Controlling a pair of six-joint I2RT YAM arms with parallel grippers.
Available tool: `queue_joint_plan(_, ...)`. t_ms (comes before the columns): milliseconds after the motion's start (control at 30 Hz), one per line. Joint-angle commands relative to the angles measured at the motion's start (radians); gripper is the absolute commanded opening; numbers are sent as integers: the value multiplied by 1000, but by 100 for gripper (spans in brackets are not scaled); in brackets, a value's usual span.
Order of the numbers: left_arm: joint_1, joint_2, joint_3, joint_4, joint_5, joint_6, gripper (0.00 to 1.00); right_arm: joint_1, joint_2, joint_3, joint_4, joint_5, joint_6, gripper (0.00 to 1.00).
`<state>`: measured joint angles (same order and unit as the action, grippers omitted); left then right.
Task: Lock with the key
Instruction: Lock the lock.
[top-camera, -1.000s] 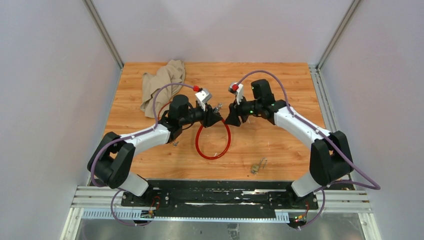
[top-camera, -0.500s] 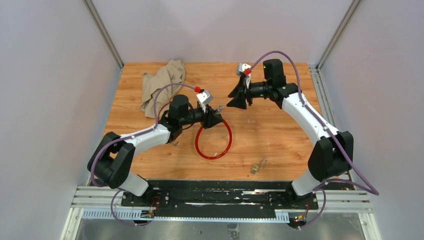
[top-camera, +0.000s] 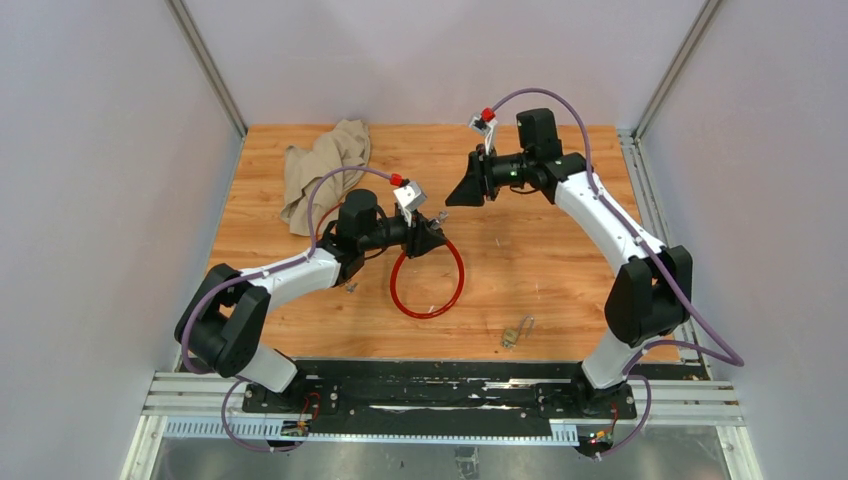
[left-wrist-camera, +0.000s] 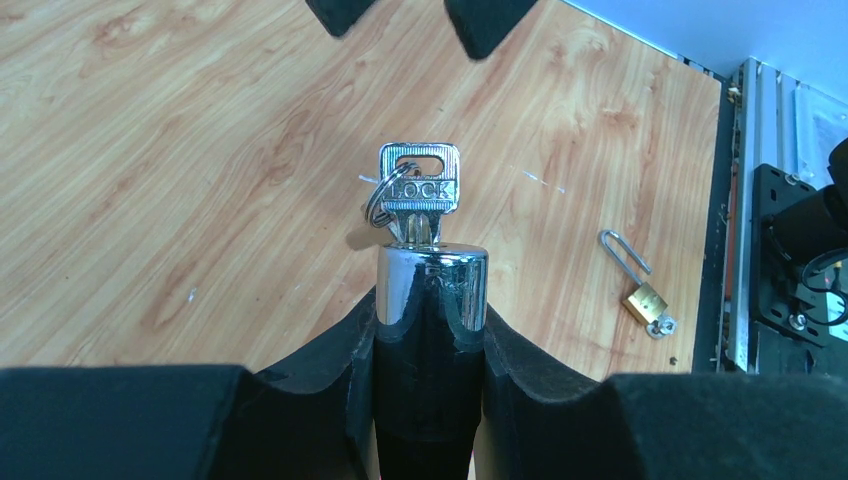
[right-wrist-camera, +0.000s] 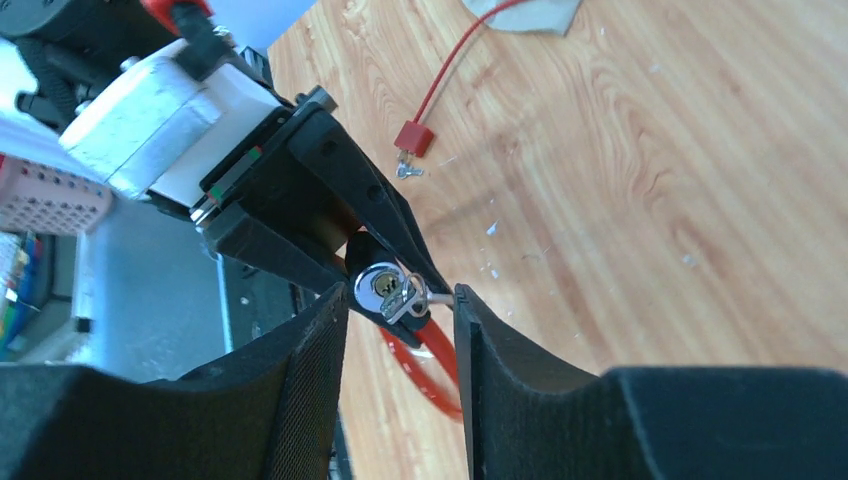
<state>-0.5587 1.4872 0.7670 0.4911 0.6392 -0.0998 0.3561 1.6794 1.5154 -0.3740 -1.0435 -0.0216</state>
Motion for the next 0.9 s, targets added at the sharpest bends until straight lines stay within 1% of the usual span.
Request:
queue_joint_plan(0, -7, -28, 29, 6, -2, 33, 0, 14, -39, -43, -2, 78, 227, 42)
queue_joint_plan(100, -8, -30, 30, -2, -7, 42, 0, 15, -32, -56, -12, 86, 287, 38)
queue_joint_plan(367, -10, -31, 31, -5, -12, 49, 0, 23, -8, -57, -22, 46, 359, 38)
queue_joint_plan(733, -10, -33, 32, -5, -11, 46, 0, 42, 4, -80, -30, 52, 358, 38)
queue_joint_plan(867, -10, -34, 32, -5, -10, 47, 0, 44, 11, -86, -30, 51, 355, 36)
